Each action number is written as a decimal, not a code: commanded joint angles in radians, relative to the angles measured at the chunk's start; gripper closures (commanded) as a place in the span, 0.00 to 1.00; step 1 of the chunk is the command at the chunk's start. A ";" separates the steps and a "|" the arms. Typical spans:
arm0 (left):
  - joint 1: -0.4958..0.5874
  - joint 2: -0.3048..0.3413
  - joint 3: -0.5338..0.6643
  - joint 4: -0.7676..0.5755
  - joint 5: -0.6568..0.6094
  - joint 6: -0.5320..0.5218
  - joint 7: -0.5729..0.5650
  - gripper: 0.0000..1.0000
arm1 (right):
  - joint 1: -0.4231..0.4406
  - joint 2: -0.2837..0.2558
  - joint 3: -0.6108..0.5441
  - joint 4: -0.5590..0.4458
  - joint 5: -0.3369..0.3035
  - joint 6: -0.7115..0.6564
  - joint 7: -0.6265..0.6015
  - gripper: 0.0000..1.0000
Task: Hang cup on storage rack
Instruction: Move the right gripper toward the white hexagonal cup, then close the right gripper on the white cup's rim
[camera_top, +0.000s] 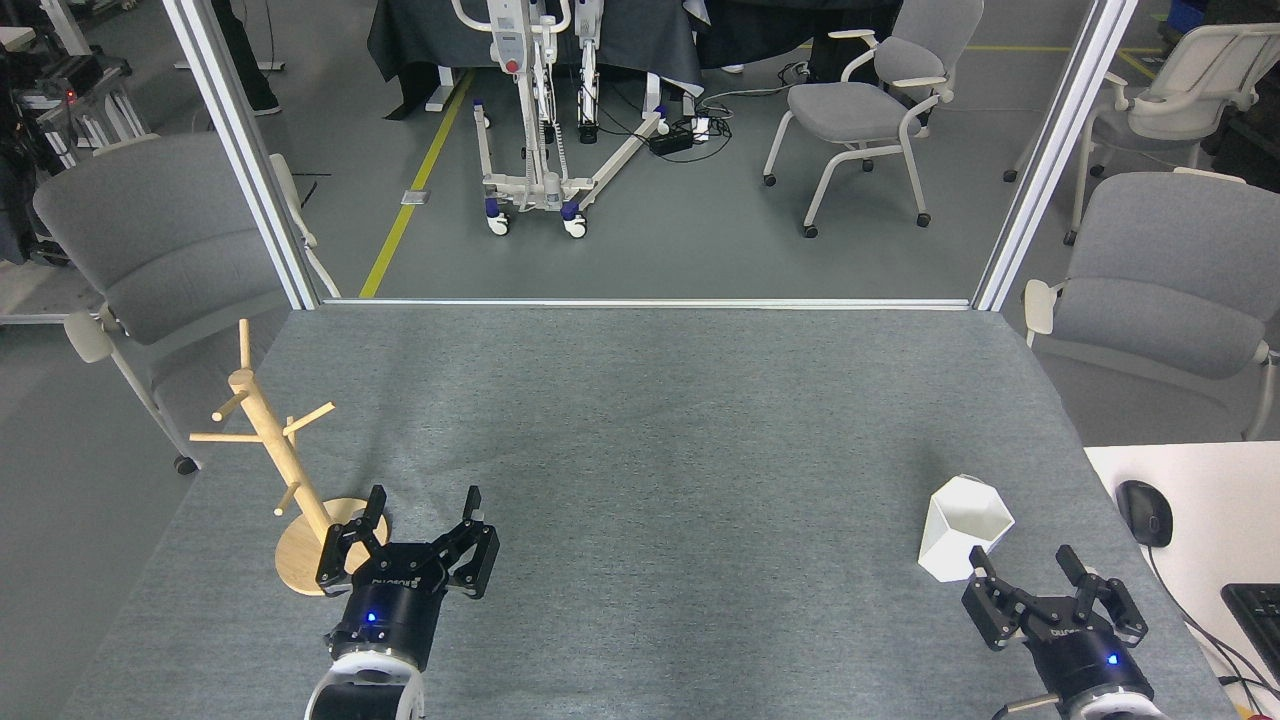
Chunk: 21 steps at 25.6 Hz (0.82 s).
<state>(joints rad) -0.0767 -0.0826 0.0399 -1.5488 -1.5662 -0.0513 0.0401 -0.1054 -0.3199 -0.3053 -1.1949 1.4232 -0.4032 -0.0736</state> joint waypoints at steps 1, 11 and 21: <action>-0.006 -0.002 0.000 0.007 0.002 0.001 0.000 0.00 | -0.040 -0.005 -0.001 0.047 0.000 -0.045 -0.002 0.01; -0.011 -0.002 0.000 0.001 0.000 -0.001 -0.003 0.00 | -0.100 -0.019 -0.001 0.149 0.014 -0.032 -0.002 0.01; -0.018 0.000 -0.005 0.009 0.002 -0.002 -0.003 0.00 | -0.100 -0.015 0.017 0.153 0.014 -0.031 -0.002 0.01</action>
<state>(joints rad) -0.0910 -0.0844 0.0358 -1.5458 -1.5651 -0.0523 0.0360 -0.2053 -0.3362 -0.2949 -1.0420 1.4373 -0.4342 -0.0759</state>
